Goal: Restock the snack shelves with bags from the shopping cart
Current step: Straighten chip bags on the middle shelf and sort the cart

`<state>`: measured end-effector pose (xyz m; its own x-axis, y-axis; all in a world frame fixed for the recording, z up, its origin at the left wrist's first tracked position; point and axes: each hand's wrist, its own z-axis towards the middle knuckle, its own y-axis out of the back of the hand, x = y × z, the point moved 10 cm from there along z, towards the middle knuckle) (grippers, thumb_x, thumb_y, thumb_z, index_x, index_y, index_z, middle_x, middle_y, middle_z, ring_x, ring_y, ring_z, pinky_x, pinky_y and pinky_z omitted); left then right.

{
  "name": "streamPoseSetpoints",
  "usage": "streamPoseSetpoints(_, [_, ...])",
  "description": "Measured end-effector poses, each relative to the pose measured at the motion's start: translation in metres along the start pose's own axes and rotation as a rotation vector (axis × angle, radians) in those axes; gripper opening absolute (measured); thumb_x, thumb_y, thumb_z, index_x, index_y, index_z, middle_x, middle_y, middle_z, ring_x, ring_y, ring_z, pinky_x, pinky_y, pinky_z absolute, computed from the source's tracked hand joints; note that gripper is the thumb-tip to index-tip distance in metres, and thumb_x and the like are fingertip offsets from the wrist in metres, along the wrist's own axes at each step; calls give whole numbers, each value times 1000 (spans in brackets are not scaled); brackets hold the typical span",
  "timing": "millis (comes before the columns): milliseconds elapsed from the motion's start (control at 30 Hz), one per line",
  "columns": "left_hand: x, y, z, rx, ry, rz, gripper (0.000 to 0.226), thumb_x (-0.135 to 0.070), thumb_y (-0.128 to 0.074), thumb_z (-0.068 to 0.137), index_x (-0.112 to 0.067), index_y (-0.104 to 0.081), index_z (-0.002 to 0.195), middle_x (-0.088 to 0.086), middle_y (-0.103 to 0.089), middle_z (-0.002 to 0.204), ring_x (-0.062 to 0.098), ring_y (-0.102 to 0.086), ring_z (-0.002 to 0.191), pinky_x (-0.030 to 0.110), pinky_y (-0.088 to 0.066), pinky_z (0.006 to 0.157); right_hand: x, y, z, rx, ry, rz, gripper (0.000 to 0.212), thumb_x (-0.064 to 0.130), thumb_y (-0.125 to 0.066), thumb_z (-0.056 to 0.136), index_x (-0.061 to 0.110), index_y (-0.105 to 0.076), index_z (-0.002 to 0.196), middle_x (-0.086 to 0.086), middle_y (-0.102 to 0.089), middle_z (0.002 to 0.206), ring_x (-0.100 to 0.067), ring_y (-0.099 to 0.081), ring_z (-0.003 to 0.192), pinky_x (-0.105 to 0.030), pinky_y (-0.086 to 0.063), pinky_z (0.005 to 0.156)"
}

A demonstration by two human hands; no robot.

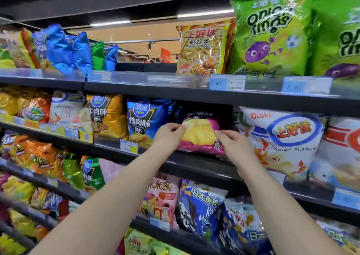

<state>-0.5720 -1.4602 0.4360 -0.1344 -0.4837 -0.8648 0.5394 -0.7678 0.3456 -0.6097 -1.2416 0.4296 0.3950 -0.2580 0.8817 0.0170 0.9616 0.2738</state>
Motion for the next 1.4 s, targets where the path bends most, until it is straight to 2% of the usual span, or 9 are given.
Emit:
streamPoseSetpoints(233, [16,-44,46,142,-9,111,41,-28,-60,93,-13,-55,131,8,-66,116,28,-63,104,35,-51,91,-28,-24,41,49,-129,-301,64,34,-60,94,9,-35,146,-9,-49,141,-24,-52,116,-27,-40,79])
streamPoseSetpoints(567, [38,-65,75,187,-34,279,43,-14,-56,92,-7,-41,132,14,-52,127,32,-53,116,38,-47,95,-58,-34,58,-2,-302,-84,66,-4,-77,74,22,-46,127,3,-54,108,-7,-56,87,-23,-49,70])
streamPoseSetpoints(833, [42,-66,71,219,-36,157,46,-16,-48,91,-14,-39,136,11,-51,129,29,-54,112,37,-48,95,-57,-49,63,89,-330,1,97,7,-86,66,14,-32,146,-4,-58,126,-21,-59,113,-36,-49,99])
streamPoseSetpoints(933, [39,-64,67,253,-57,185,49,-15,-51,91,-13,-37,138,11,-46,131,29,-52,115,39,-46,99,-56,-49,64,91,-378,-38,96,8,-85,69,16,-30,147,-2,-60,121,-18,-61,106,-26,-54,78])
streamPoseSetpoints(1033, [26,-58,60,255,-175,204,52,-9,-58,88,-14,-41,136,10,-42,131,27,-50,118,36,-45,100,-48,-44,64,91,-388,-58,78,0,-75,80,16,-35,145,3,-57,96,2,-62,61,-10,-40,38])
streamPoseSetpoints(1133, [5,-48,42,229,-420,202,45,-8,-61,87,-23,-50,128,2,-43,126,19,-46,118,32,-43,100,-42,-43,67,54,-405,-61,76,-4,-71,83,17,-33,146,-5,-57,109,7,-43,26,-8,-30,29])
streamPoseSetpoints(1233, [-6,-47,20,257,-625,308,34,-20,-61,90,-25,-54,123,-4,-46,123,14,-41,115,31,-44,94,-46,-48,81,58,-375,-18,95,-7,-76,73,25,-29,149,-6,-50,140,-4,-68,95,-27,-57,77])
streamPoseSetpoints(1267, [-5,-47,16,255,-669,366,31,-24,-59,91,-24,-55,122,-4,-47,122,14,-42,114,33,-46,92,-48,-50,84,58,-373,-7,98,-8,-77,70,28,-29,148,-3,-50,142,-18,-58,120,-38,-50,96])
streamPoseSetpoints(1400, [6,-48,16,163,-759,576,32,-36,-51,94,-19,-60,120,-2,-53,113,18,-47,107,36,-48,85,-58,-49,91,41,-396,10,98,-10,-76,70,32,-31,147,-2,-51,142,-29,-47,130,-49,-38,108])
